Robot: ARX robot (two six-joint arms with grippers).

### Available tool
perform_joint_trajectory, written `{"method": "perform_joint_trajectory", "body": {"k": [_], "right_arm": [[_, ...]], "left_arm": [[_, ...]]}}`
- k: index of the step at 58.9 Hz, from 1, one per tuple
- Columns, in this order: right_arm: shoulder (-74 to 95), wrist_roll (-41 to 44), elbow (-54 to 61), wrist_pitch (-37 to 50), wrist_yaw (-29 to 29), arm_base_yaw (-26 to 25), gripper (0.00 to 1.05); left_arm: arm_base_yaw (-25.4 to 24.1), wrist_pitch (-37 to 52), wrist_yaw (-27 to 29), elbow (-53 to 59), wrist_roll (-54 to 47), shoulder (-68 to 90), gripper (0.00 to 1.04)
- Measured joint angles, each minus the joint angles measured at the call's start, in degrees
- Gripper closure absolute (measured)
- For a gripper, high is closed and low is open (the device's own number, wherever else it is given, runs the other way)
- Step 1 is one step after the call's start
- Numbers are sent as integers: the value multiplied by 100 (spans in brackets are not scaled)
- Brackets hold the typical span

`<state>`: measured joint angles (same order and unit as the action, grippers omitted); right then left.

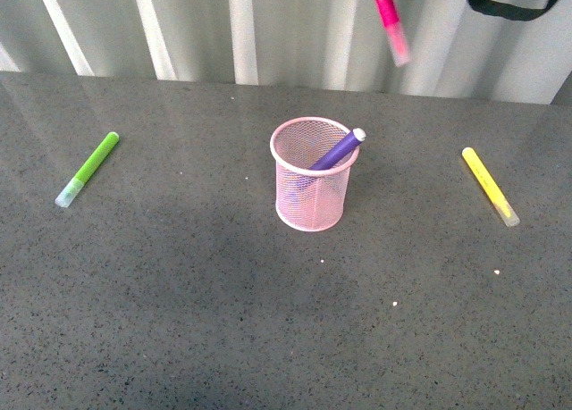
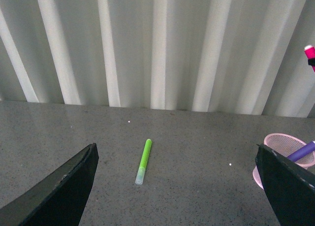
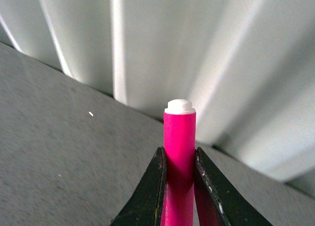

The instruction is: Insert purple and pink pens into pink cup

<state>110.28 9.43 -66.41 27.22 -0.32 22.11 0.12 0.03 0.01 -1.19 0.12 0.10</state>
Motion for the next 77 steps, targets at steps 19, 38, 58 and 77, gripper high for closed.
{"method": "perform_joint_trajectory", "body": {"k": [19, 38, 58, 77], "right_arm": [[726, -166, 1235, 3344, 557, 710, 93], [1401, -623, 1091, 3952, 654, 951, 94], [1932, -671, 898, 4142, 728, 962, 94], [2055, -715, 896, 3978, 828, 1058, 89]], "left_arm": [[0, 0, 0, 0, 0, 0, 7], [0, 0, 0, 0, 0, 0, 7], [0, 0, 0, 0, 0, 0, 7], [0, 0, 0, 0, 0, 0, 7]]}}
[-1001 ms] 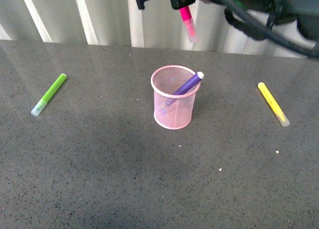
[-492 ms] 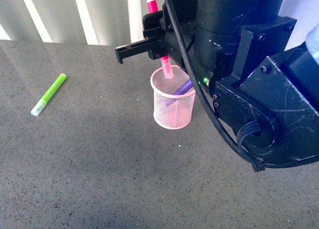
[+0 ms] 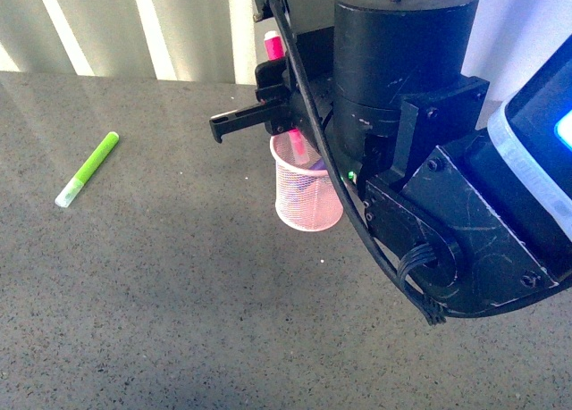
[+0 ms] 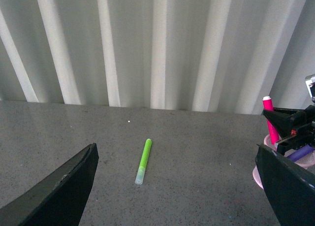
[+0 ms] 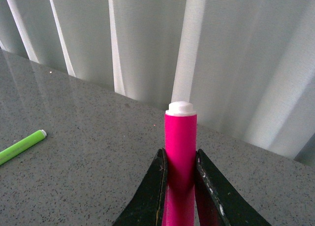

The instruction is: Insert purple and pink pens into pink cup

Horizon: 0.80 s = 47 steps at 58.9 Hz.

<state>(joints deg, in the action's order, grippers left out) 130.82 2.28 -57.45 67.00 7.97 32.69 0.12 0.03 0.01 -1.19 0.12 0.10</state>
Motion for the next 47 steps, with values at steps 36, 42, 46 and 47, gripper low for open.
{"method": "perform_joint_trajectory", "body": {"k": [36, 42, 46, 47], "right_arm": [[-2791, -1156, -81, -4216, 1163, -369, 7], [-3858, -2326, 57, -6325, 680, -673, 7], [-4715, -2527, 564, -7110, 734, -800, 7], [-5001, -2549, 763, -7237, 739, -817, 7]], "left_arm": [[0, 0, 0, 0, 0, 0, 7], [0, 0, 0, 0, 0, 0, 7], [0, 0, 0, 0, 0, 0, 7], [0, 0, 0, 0, 0, 0, 7]]}}
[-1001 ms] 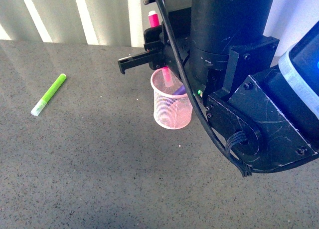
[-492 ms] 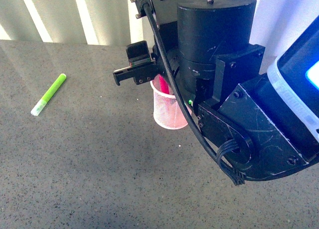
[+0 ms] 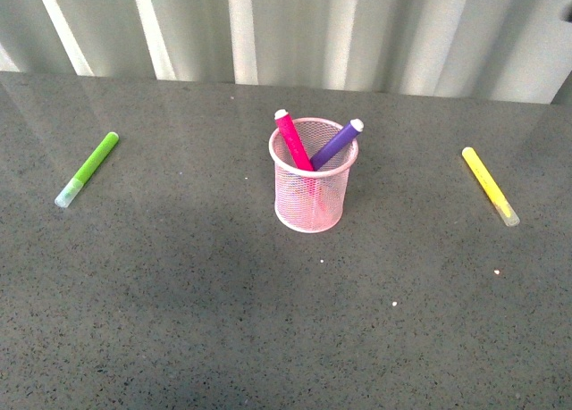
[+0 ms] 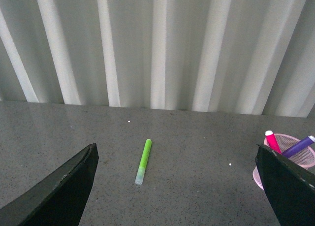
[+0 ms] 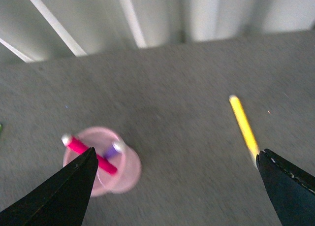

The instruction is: Insert purple and pink pens into pink cup

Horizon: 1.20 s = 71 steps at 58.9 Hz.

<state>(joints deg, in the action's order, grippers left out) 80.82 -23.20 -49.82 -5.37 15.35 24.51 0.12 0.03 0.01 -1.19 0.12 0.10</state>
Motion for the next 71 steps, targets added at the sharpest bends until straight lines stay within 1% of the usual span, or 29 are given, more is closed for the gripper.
{"method": "perform_joint_trajectory", "body": {"k": [3, 7, 9, 10, 11, 13, 16, 17, 19, 20, 23, 27, 32, 35, 43, 60, 63, 66, 71], "right_arm": [[-581, -57, 365, -127, -7, -9, 7], [-925, -42, 459, -74, 22, 9, 7], [-1025, 162, 675, 595, 310, 26, 11], [-1115, 529, 1005, 1493, 557, 11, 16], [-1154, 702, 1235, 2039, 621, -24, 20], [-1250, 1281, 1836, 3241, 597, -149, 29], [-1416, 1742, 2422, 4164, 463, -337, 39], [-1541, 1886, 2627, 4426, 396, -422, 45], [-1797, 2063, 2870, 4614, 258, -568, 54], [-1845, 2083, 2907, 4627, 236, -597, 56], [-2122, 2175, 3141, 4664, 90, -769, 66], [-2326, 2223, 3368, 4664, -17, -938, 77], [-2601, 2271, 3659, 4629, -271, -1123, 93], [-2743, 2284, 3770, 4601, -382, -1191, 100], [-3342, 2308, 4159, 4395, -634, -1532, 101], [-4247, 2308, 4553, 3880, -1010, -1891, 101], [-4454, 2310, 4612, 3733, -1427, -2188, 101], [-4621, 2308, 4658, 3622, -1504, -2347, 101], [-4868, 2308, 4715, 3440, -1506, -2428, 101]], "left_arm": [[0, 0, 2, 0, 0, 0, 7], [0, 0, -7, 0, 0, -2, 7], [0, 0, -9, 0, 0, -4, 7], [0, 0, -2, 0, 0, -2, 7], [0, -2, -4, 0, 0, 0, 7], [0, -2, -2, 0, 0, 0, 7], [0, -2, 24, 0, 2, 0, 7], [0, -2, 24, 0, 0, 0, 7], [0, -2, 17, 0, 0, -2, 7], [0, -2, 7, 0, 0, -2, 7], [0, -2, -4, 0, 0, -2, 7], [-2, -2, 0, 0, 0, -2, 7], [0, -2, 0, 0, 0, -2, 7], [0, -2, 4, 0, 0, -2, 7], [0, -2, -2, 0, 0, -2, 7], [0, -2, 0, 0, 0, -2, 7], [0, -2, 0, 0, 0, -2, 7], [0, -2, 0, 0, 0, -2, 7], [0, -2, 4, 0, 0, -2, 7]]}}
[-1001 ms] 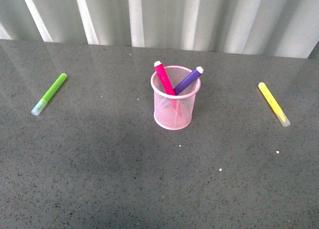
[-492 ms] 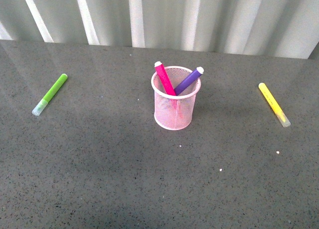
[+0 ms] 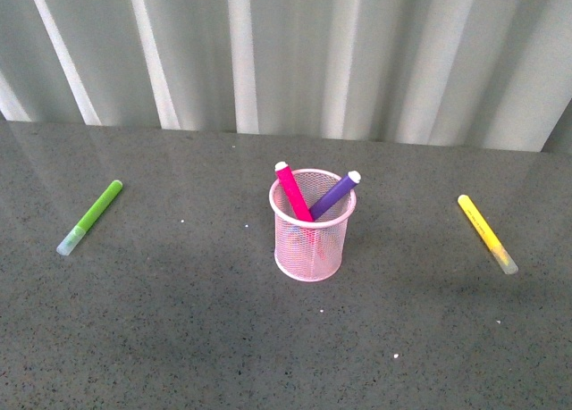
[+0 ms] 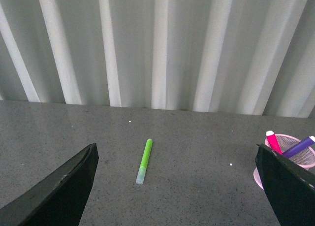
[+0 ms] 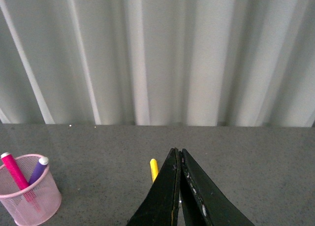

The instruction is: Insert purple and pink pens into pink cup

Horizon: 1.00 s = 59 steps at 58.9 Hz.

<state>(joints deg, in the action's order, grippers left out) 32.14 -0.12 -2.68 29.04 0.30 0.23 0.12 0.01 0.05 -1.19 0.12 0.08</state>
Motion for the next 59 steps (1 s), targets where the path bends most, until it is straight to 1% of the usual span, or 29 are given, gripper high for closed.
{"method": "perform_joint_trajectory", "body": {"k": [6, 12, 24, 54, 55, 58, 59], "right_arm": [[-162, 0, 168, 96, -35, -4, 101], [-592, 0, 170, -304, -22, -13, 101], [-1152, -2, 170, -835, -22, -13, 101], [-2221, -2, 170, -1891, -22, -13, 101], [-2352, -2, 166, -2033, -22, -13, 101], [-2938, -4, 168, -2813, -26, -13, 101], [-3034, -4, 168, -2859, -20, -13, 101]], "left_arm": [[0, 0, -2, 0, 0, 0, 7], [0, 0, -2, 0, 0, 2, 7], [0, 0, -4, 0, 0, 0, 7], [0, 0, -4, 0, 0, 0, 7], [0, 0, -4, 0, 0, 0, 7], [0, 0, -4, 0, 2, 0, 7], [0, 0, 0, 0, 0, 0, 7]]}}
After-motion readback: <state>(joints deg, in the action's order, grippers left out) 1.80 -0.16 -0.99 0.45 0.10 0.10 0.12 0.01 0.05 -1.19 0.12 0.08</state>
